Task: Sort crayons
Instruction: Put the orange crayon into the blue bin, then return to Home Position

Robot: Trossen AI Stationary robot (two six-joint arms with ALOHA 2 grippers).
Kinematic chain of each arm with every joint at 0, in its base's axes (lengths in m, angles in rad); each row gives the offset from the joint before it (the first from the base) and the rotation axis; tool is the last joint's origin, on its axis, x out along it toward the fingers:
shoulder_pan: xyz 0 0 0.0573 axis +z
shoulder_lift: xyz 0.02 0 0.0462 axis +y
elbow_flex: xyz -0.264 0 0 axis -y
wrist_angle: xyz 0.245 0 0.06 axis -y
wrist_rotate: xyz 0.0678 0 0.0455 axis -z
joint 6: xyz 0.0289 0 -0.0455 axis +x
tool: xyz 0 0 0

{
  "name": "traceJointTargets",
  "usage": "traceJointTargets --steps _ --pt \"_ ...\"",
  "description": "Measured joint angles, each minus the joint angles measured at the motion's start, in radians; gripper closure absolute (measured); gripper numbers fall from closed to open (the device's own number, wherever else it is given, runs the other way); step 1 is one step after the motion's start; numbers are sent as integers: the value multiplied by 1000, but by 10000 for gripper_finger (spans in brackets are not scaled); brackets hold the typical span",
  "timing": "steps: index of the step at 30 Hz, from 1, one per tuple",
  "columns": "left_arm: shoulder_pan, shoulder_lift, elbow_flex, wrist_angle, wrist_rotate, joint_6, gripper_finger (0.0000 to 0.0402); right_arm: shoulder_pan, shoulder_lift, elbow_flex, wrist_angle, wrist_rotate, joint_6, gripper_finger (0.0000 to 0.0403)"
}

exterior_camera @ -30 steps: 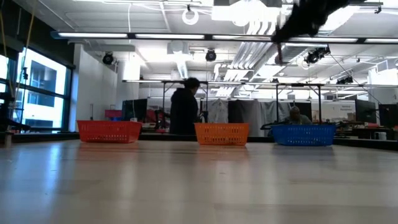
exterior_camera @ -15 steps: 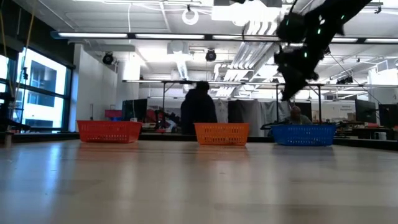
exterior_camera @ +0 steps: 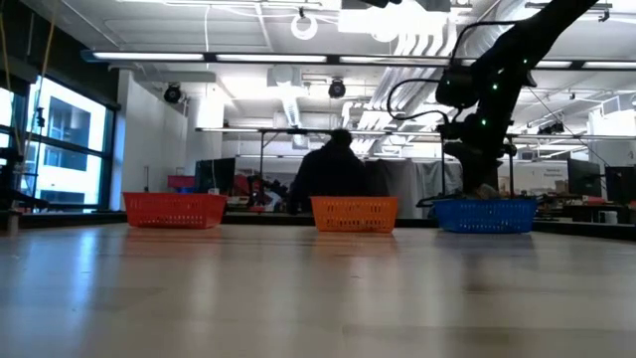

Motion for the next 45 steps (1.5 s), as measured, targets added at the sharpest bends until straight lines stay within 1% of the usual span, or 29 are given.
traceJointTargets --steps 13,19,20,22,24,26,28,31,33,35,40,43,44,45 --pt "0 0 0 0 0 -6 300 2 28 0 -4 -4 -7 302" --pt "0 0 0 0 -6 -8 300 2 26 0 -7 -7 20 295" --pt "0 0 0 0 -9 -8 300 2 23 0 -10 -20 24 295" --pt "0 0 0 0 -51 -9 300 3 8 0 -8 -83 25 295" --pt "-2 -1 0 -8 -138 -10 300 3 -16 0 -8 -182 27 295" --pt "-8 -9 0 -57 -213 -17 300 3 -51 0 -8 -292 27 295" --pt "-15 -28 0 -138 -240 -51 300 5 -97 0 -2 -400 22 295" --pt "-29 -69 0 -314 -239 -191 300 26 -185 0 14 -523 20 295" --pt "-37 -103 0 -459 -239 -323 300 56 -255 0 31 -573 21 295" --pt "-47 -138 0 -623 -238 -475 300 102 -326 0 39 -601 25 295" --pt "-85 -185 1 -1039 -218 -888 300 275 -474 0 42 -602 66 295" --pt "-113 -188 -1 -1283 -174 -1127 300 409 -538 0 59 -596 101 295" --pt "-121 -188 -9 -1340 -162 -1198 300 459 -555 0 62 -583 107 295" --pt "-128 -190 -28 -1353 -152 -1252 300 507 -568 0 62 -558 108 295"
